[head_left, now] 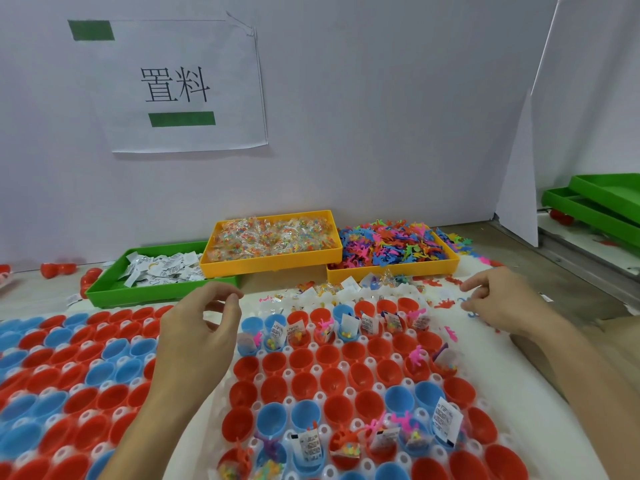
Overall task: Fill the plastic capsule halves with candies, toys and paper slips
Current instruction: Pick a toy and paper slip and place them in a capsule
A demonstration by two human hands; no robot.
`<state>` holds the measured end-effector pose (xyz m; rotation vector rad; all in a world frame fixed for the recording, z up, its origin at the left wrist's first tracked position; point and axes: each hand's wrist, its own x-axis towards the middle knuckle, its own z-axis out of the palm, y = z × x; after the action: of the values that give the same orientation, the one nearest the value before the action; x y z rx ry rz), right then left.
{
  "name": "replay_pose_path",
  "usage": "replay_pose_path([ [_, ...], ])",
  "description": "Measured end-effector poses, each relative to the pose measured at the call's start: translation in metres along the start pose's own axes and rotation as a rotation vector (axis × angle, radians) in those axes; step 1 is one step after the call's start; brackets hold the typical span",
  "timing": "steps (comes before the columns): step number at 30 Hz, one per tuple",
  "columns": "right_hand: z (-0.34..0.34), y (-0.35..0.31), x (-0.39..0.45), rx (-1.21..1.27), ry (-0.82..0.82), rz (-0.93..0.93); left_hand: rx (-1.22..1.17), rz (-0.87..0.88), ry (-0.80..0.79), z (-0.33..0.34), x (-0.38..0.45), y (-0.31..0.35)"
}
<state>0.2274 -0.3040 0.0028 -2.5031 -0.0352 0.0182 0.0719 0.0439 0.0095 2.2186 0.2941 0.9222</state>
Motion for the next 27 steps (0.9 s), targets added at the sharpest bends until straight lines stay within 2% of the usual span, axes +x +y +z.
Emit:
replay_pose_path([
  [4, -0.013, -0.010, -0.007, 0.084, 0.062, -0.154, 0.006, -0.004, 0.006, 0.000, 0.000, -0.001],
  [7, -0.017, -0.014, -0.010, 0.133, 0.087, -0.201, 0.010, -0.001, 0.007, 0.000, 0.001, -0.001],
  [15, 0.005, 0.011, 0.010, -0.070, 0.078, -0.028, 0.005, 0.006, 0.001, 0.001, 0.001, -0.002],
  [19, 0.010, 0.019, 0.014, -0.178, 0.137, 0.036, -0.002, 0.014, 0.002, 0.001, 0.001, -0.002],
  [23, 0.012, 0.011, 0.009, -0.280, 0.253, -0.049, -0.016, 0.025, -0.001, 0.000, 0.001, -0.003],
  [27, 0.025, -0.007, 0.004, -0.277, 0.184, -0.123, -0.006, 0.021, -0.010, 0.001, 0.001, -0.003],
])
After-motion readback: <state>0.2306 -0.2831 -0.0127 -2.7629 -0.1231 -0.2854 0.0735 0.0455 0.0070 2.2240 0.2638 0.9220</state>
